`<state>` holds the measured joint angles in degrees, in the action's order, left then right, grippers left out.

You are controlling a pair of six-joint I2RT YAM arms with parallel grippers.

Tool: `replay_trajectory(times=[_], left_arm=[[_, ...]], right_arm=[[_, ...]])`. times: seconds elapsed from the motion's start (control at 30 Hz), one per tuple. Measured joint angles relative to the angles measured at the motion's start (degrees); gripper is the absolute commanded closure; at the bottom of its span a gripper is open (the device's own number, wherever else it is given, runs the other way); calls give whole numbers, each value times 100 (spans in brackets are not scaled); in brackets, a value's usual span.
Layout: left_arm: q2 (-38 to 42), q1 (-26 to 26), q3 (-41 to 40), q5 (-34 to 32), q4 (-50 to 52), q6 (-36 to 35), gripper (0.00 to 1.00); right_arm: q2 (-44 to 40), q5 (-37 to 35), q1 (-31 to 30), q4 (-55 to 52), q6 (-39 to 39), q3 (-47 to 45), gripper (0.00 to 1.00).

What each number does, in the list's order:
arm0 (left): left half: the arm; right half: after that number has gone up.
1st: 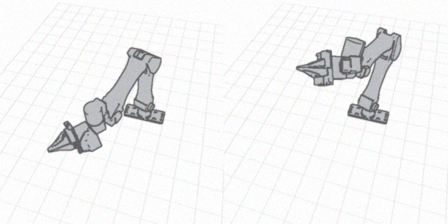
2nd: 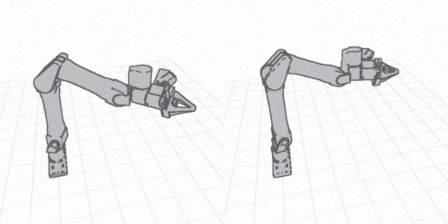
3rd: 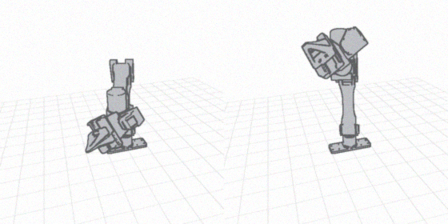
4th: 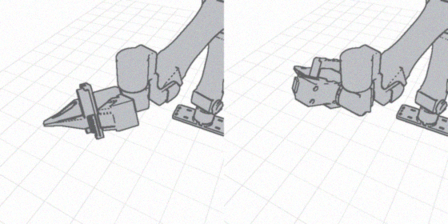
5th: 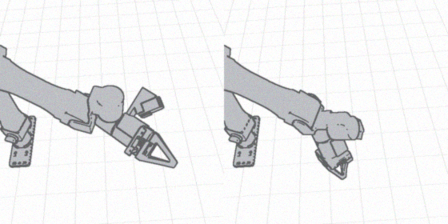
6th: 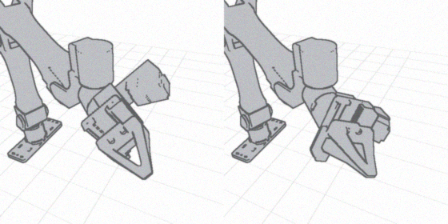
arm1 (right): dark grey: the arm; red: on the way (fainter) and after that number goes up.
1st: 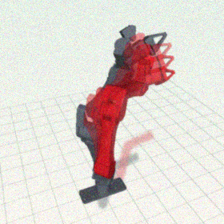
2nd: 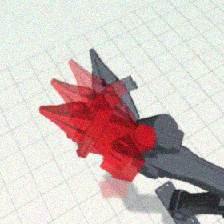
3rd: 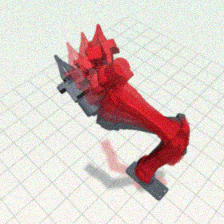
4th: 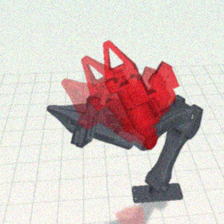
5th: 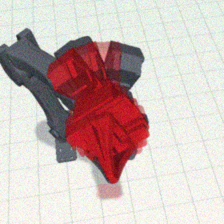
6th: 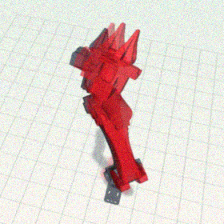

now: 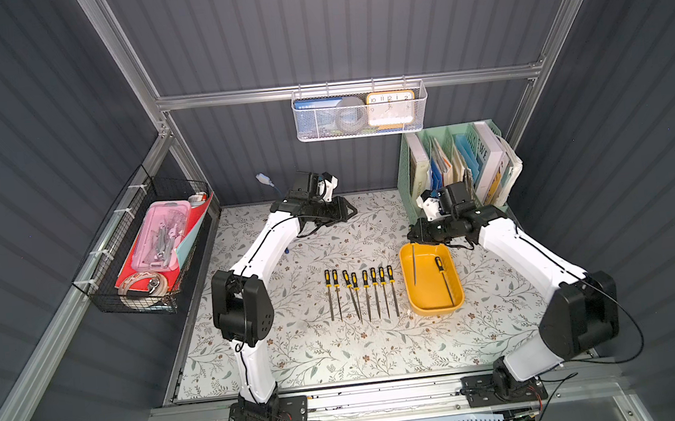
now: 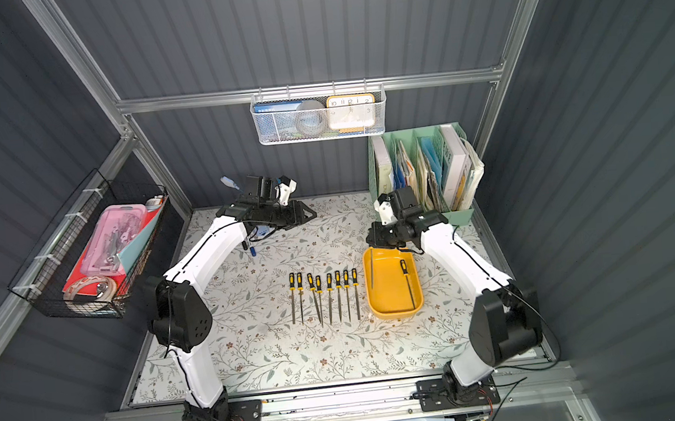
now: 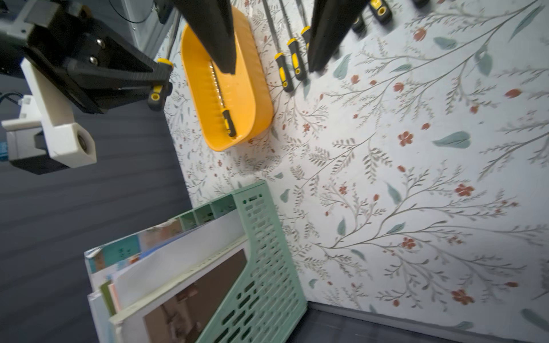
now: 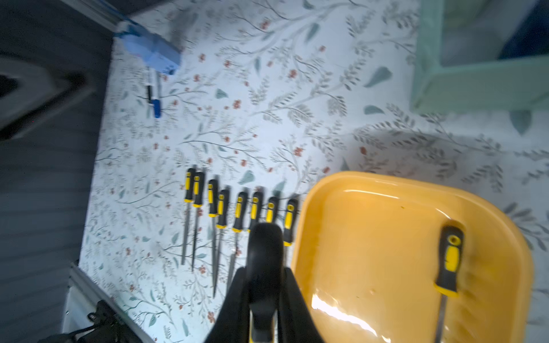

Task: Take the file tool out of the storage box
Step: Pick up the file tool from the storage box.

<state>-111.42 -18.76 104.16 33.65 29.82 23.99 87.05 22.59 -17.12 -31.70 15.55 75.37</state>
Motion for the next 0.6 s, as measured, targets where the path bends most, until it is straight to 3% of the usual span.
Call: replay_trajectory(times=[0.23,0.6], left_arm=[[9,-131,0,721,-439,284,53],[9,-623,-9,837,-295,282,57]], right_arm=[[-35,358,-695,649,57,-190,100],[365,275,-1029,960,149,173,100]])
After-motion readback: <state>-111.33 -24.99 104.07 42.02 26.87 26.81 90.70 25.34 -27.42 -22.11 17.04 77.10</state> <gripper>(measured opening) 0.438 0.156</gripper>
